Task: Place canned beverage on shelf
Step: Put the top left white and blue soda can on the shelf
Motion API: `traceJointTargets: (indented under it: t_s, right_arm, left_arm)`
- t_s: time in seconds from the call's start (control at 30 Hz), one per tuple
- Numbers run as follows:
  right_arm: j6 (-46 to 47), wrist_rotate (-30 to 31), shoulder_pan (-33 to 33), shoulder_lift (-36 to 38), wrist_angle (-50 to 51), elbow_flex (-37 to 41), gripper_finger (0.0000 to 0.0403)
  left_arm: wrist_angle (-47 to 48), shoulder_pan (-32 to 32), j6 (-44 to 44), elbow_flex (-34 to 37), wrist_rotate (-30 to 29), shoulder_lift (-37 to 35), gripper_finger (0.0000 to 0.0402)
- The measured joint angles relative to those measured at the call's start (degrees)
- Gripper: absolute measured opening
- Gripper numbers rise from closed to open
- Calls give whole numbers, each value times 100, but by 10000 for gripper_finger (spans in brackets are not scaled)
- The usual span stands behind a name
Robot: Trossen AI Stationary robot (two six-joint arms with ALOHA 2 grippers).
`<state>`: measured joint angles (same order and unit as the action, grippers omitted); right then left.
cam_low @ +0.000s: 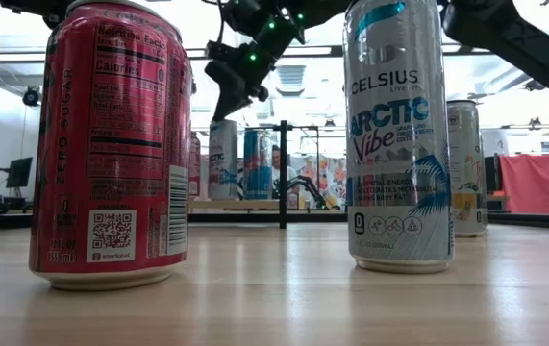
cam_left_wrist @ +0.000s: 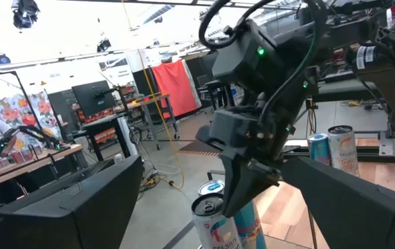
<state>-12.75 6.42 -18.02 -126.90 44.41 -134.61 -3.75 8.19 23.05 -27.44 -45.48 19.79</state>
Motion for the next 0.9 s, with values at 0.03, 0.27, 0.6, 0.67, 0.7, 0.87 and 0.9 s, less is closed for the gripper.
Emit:
traceJointTargets:
  t_s: [0.03, 0.27, 0.6, 0.67, 0.7, 0.87, 0.9]
  right_arm:
    - [1, -1, -27, -8, 3, 1, 9]
    - [-133, 15, -182, -111, -36, 2, 9]
    - [-268, 19, -314, -121, -120, 10, 9]
    - [-293, 21, -347, -121, -147, 9, 9]
    - [-293, 19, -367, -121, -147, 10, 9]
    - [-315, 22, -470, -121, -147, 9, 9]
    - [-330, 22, -485, -121, -147, 11, 9]
  left_arm:
    - [0, 2, 0, 0, 0, 0, 364]
    - [0, 0, 0, 0, 0, 0, 364]
    - [0, 1, 0, 0, -1, 0, 364]
    - [0, 0, 0, 0, -1, 0, 364]
    - [0, 0, 0, 0, -1, 0, 364]
    - [0, 0, 0, 0, 0, 0, 364]
    - [0, 1, 0, 0, -1, 0, 364]
